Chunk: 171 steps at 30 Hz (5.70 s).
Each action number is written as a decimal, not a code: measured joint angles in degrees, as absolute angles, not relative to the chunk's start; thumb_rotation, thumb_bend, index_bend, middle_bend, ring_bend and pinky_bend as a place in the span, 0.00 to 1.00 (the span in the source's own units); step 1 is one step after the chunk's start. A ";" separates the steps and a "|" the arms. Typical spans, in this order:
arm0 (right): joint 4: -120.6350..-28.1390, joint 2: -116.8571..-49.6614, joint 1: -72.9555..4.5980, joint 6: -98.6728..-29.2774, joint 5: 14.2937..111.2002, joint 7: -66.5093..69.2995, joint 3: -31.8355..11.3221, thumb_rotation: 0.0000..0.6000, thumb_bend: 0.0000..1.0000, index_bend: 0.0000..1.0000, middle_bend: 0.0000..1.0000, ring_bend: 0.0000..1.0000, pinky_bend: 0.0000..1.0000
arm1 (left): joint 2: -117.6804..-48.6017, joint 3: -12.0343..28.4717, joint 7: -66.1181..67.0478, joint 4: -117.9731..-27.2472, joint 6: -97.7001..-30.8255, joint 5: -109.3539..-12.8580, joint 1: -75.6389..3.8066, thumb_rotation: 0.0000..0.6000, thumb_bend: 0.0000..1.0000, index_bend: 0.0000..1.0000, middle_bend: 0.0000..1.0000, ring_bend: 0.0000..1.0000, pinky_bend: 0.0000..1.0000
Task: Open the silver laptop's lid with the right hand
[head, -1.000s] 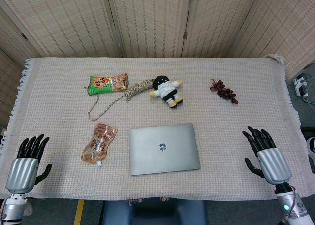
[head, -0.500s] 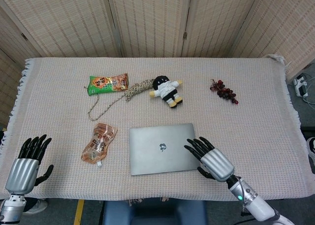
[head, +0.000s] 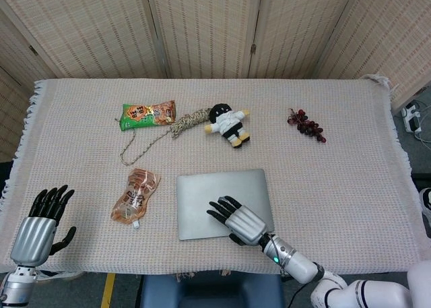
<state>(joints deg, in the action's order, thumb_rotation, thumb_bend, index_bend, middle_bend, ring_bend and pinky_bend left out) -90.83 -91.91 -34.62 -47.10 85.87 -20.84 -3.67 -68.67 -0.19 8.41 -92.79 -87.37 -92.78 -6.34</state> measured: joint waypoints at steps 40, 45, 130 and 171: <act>-86.18 -97.41 -37.88 -48.64 82.04 -26.90 -0.88 1.00 0.43 0.00 0.00 0.00 0.00 | -69.14 -0.58 4.77 -90.50 -86.14 -92.07 -6.25 1.00 0.41 0.02 0.06 0.01 0.00; -85.91 -97.91 -38.38 -48.39 81.42 -27.86 -0.94 1.00 0.43 0.00 0.00 0.00 0.00 | -69.27 -0.60 4.28 -90.07 -85.99 -91.81 -6.19 1.00 0.41 0.02 0.06 0.01 0.00; -92.39 -96.84 -44.35 -54.59 69.52 -50.03 -4.82 1.00 0.75 0.00 0.00 0.00 0.00 | -75.74 -5.26 -5.46 -82.09 -76.82 -103.35 -15.83 1.00 0.55 0.06 0.06 0.04 0.00; -92.67 -97.32 -48.65 -58.94 63.73 -54.22 -6.84 1.00 0.75 0.00 0.00 0.00 0.00 | -86.05 -1.11 7.73 -85.17 -48.08 -88.45 -34.59 1.00 0.61 0.00 0.05 0.00 0.00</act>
<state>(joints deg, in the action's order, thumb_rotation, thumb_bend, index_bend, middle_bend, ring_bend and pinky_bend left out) -92.67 -97.32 -48.65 -58.94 63.73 -54.22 -6.84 -86.05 -1.11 7.73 -85.17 -48.08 -88.45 -34.59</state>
